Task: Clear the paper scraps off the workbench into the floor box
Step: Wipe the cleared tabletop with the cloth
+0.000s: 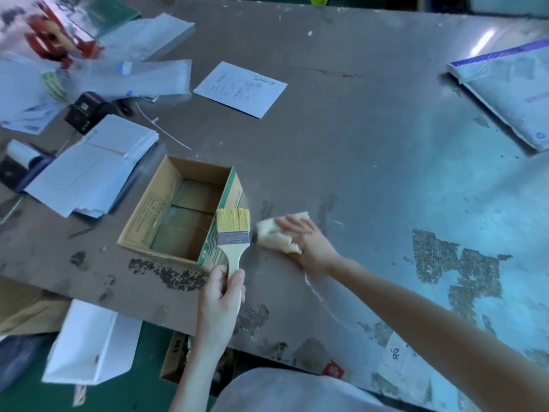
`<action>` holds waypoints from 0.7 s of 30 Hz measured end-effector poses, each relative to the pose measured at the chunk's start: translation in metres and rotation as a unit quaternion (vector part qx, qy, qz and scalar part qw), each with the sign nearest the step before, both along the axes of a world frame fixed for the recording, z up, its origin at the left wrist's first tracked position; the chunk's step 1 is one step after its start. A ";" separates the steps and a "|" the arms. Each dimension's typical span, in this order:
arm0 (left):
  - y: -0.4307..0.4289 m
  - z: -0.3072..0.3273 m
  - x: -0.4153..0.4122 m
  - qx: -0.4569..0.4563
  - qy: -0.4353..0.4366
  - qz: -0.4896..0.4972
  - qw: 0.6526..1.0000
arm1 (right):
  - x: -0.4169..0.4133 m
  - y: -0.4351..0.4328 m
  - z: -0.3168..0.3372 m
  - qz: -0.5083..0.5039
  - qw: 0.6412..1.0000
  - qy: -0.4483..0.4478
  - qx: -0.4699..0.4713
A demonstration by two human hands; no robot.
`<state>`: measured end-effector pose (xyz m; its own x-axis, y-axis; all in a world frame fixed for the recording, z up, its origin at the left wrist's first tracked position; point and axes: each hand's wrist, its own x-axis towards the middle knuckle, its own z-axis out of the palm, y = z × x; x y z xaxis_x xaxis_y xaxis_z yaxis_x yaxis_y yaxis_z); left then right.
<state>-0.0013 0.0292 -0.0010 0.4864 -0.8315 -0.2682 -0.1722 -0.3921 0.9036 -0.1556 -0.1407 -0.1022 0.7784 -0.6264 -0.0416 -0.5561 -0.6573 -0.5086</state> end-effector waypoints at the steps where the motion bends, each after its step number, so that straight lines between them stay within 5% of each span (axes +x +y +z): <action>1: -0.001 0.001 0.000 -0.002 0.002 -0.002 1.000 | -0.004 0.003 0.001 0.052 0.999 0.011 0.000; 4: -0.004 0.005 0.002 -0.010 -0.002 -0.008 1.000 | -0.025 -0.014 0.005 0.075 0.997 0.010 0.022; 14: 0.005 0.004 0.003 -0.016 0.001 -0.007 1.000 | -0.097 -0.025 0.005 -0.291 0.956 -0.033 0.017; 21: 0.012 0.002 0.002 -0.013 0.008 -0.010 1.000 | -0.042 0.048 0.006 -0.183 0.983 0.008 0.000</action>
<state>0.0007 0.0410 0.0010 0.4654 -0.8478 -0.2541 -0.1660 -0.3656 0.9158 -0.1971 -0.0930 -0.0959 0.5008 -0.8640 -0.0529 -0.7633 -0.4119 -0.4977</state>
